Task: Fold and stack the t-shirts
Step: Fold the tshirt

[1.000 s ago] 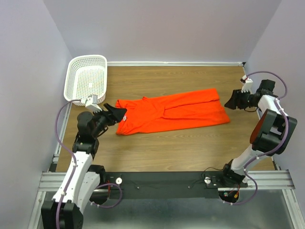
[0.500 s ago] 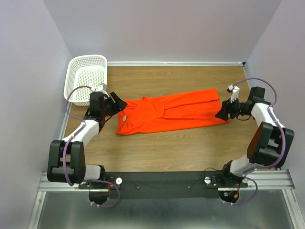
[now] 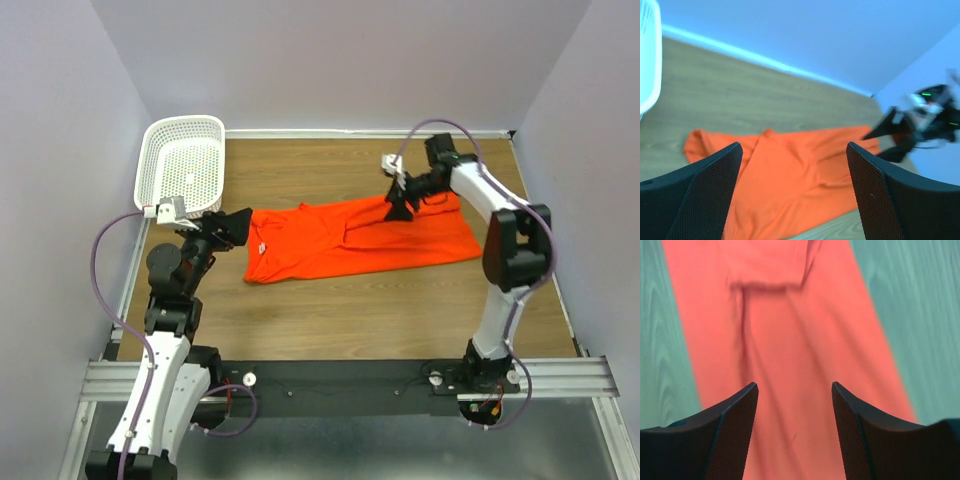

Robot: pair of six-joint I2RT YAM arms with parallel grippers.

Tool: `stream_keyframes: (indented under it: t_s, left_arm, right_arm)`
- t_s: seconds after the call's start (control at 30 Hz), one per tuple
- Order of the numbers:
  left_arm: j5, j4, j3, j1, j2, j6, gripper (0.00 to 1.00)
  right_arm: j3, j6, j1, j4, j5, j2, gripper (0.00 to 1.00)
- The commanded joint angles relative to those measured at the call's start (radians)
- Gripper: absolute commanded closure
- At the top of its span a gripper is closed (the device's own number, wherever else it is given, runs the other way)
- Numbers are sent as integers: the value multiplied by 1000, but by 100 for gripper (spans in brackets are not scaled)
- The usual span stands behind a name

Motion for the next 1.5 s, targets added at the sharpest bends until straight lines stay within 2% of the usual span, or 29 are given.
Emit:
stream_keyframes:
  t_s: [0.0, 0.07, 0.27, 0.37, 0.47, 0.77, 0.97, 1.07, 1.13, 1.17, 1.2, 1.33, 1.47]
  left_arm:
    - [48, -30, -63, 2, -66, -55, 7]
    - [95, -47, -97, 3, -73, -86, 8]
    - [138, -52, -169, 3, -105, -107, 10]
    - [161, -29, -187, 3, -100, -121, 10]
    - [161, -29, -181, 3, -91, -114, 10]
    - [166, -12, -189, 3, -67, -112, 10]
    - [174, -12, -190, 3, -70, -114, 11]
    - [174, -12, -193, 3, -79, -120, 11]
    - [175, -12, -195, 3, -80, -121, 11]
    - [175, -12, -196, 3, -82, -121, 11]
    - [175, -12, -195, 3, -79, -121, 11]
    - [177, -10, -193, 3, -73, -120, 11]
    - [178, -10, -196, 3, -73, -120, 11]
  right_arm:
    - [237, 84, 90, -22, -8, 215, 32]
    - [406, 210, 118, -22, -22, 310, 32]
    - [659, 446, 170, 3, 36, 529, 34]
    - [690, 578, 181, 79, 91, 579, 34]
    - [708, 614, 190, 115, 114, 616, 35]
    - [621, 573, 239, 109, 114, 619, 36]
    - [654, 596, 255, 107, 142, 664, 42]
    - [676, 609, 258, 106, 144, 679, 50]
    - [670, 608, 256, 101, 127, 679, 58]
    - [665, 606, 258, 100, 121, 676, 62]
    - [659, 602, 258, 98, 108, 668, 71]
    - [648, 596, 258, 95, 98, 664, 91]
    - [679, 606, 258, 95, 93, 665, 97]
